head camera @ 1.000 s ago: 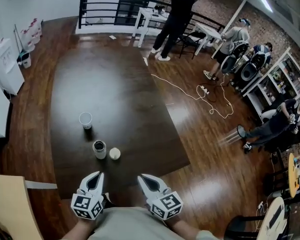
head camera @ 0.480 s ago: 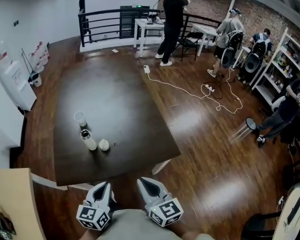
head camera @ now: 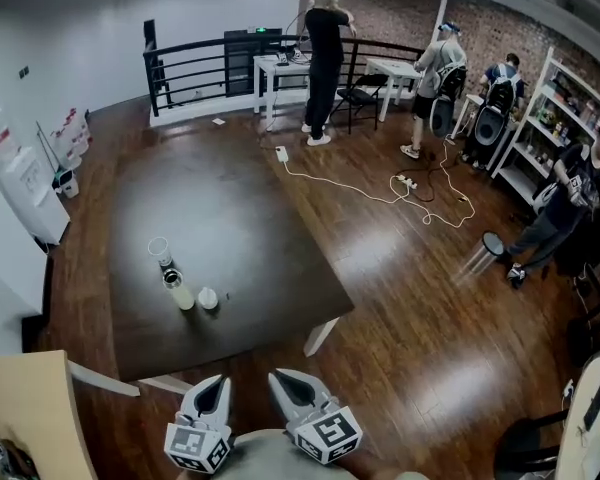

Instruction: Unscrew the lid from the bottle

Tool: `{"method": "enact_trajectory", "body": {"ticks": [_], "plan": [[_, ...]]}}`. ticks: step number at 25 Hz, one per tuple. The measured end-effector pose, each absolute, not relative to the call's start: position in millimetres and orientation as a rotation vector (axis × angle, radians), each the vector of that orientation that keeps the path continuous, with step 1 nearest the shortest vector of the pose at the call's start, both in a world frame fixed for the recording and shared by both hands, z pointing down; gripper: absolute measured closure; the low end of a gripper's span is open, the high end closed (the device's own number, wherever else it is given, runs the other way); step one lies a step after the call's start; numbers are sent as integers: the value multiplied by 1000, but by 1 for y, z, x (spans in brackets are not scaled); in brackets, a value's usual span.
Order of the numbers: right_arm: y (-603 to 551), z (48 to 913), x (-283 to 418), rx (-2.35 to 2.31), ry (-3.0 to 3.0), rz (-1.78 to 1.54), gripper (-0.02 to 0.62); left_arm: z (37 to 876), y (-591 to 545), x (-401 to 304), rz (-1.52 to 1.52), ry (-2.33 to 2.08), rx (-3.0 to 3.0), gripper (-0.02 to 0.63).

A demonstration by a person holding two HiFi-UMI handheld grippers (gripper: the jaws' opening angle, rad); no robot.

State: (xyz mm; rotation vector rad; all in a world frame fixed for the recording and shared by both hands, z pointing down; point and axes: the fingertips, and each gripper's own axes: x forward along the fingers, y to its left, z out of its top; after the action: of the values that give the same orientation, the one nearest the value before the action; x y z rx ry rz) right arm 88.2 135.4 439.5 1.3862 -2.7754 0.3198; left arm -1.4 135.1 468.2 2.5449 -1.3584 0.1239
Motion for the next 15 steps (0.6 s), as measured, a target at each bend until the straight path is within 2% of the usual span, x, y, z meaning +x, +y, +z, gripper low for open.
{"method": "enact_trajectory", "body": {"ticks": [8,15], "plan": [[176,451,58,1383,-2677,302,594,482,181,-49,141,-1372,2505,604],[202,456,61,1430,-2635,298,595,494,201,-56,170,-1316,2518,604]]}}
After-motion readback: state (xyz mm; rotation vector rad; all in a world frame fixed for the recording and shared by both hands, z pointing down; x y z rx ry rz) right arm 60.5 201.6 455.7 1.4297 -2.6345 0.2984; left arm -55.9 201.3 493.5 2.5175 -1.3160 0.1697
